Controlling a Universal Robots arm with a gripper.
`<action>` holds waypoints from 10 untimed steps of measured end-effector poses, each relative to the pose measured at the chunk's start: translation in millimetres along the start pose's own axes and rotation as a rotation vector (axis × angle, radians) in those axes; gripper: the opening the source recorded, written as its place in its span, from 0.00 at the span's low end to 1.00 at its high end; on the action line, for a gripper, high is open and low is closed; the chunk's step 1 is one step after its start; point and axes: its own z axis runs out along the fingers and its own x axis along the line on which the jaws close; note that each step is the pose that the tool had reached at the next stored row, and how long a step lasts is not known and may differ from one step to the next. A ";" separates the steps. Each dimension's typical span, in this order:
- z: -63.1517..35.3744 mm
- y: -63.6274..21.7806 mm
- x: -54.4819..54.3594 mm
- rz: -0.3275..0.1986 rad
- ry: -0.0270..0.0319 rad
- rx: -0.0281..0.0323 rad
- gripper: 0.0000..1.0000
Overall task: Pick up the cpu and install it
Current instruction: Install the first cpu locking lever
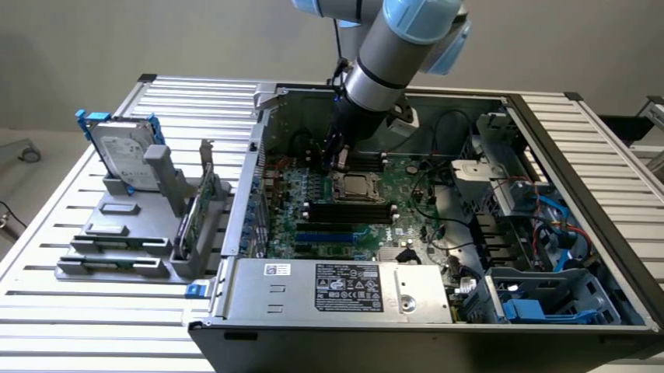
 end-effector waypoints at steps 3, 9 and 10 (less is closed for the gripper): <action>3.0 -9.2 -0.4 0.000 0.0006 -0.0005 0.11; 10.1 -31.5 -1.3 0.002 0.0091 -0.0012 0.11; 10.0 -32.8 -1.3 0.005 0.0110 -0.0020 0.11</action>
